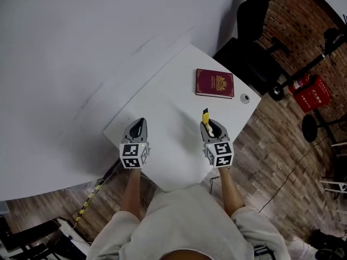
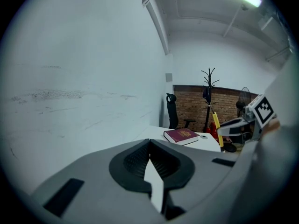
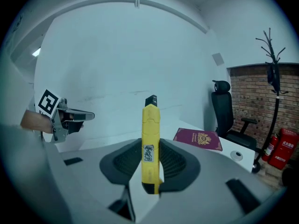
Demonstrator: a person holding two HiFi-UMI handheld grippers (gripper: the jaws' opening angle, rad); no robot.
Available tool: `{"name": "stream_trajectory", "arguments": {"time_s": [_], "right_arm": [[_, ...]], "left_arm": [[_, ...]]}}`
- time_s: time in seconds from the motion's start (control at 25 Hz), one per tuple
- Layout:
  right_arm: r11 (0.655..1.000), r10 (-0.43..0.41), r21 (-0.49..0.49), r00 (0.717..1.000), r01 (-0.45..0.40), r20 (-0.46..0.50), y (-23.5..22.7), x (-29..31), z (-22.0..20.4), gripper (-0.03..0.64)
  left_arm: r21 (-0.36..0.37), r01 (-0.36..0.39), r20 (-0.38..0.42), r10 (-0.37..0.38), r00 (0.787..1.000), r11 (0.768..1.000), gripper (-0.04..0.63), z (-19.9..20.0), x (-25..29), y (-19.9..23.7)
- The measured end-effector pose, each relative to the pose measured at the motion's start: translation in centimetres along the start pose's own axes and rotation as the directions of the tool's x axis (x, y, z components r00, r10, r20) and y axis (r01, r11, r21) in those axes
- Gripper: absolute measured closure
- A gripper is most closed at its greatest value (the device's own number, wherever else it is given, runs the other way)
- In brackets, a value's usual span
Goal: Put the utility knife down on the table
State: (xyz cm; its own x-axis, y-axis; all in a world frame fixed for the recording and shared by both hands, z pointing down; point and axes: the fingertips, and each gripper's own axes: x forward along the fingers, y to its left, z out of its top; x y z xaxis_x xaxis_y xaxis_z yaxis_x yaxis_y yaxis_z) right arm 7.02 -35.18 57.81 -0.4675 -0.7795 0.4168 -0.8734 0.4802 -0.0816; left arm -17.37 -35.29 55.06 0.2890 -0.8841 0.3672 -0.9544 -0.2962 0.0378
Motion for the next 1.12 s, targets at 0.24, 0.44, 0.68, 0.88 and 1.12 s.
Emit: {"name": "stream_trajectory", "arguments": {"time_s": [0.24,0.44,0.68,0.88,1.12], "right_arm": [[1.000,-0.001,0.002,0.999,0.001,-0.032,-0.2,0.9,-1.1,0.508],[1.000,0.007,0.009,0.998,-0.006,-0.061,-0.5,1.8,-2.4,0.508],[1.000,0.018,0.013,0.995,-0.017,-0.095,-0.5,2.8,-3.6,0.508],[0.999,0.033,0.018,0.991,-0.031,-0.127,-0.2,3.6,-4.8,0.508],[0.999,0.043,0.024,0.987,-0.039,-0.158,0.1,4.6,-6.3,0.508]], "left_arm": [[-0.011,0.011,-0.022,-0.011,1.000,1.000,0.589,-1.1,1.1,0.1],[-0.025,0.011,-0.045,-0.012,0.999,1.000,0.588,-2.3,2.1,0.3],[-0.042,0.006,-0.072,-0.009,0.997,0.999,0.589,-3.4,2.7,0.6],[-0.058,0.003,-0.096,-0.008,0.995,0.998,0.589,-4.8,3.1,1.0],[-0.077,-0.001,-0.130,-0.009,0.991,0.997,0.589,-6.6,3.5,1.3]]}}
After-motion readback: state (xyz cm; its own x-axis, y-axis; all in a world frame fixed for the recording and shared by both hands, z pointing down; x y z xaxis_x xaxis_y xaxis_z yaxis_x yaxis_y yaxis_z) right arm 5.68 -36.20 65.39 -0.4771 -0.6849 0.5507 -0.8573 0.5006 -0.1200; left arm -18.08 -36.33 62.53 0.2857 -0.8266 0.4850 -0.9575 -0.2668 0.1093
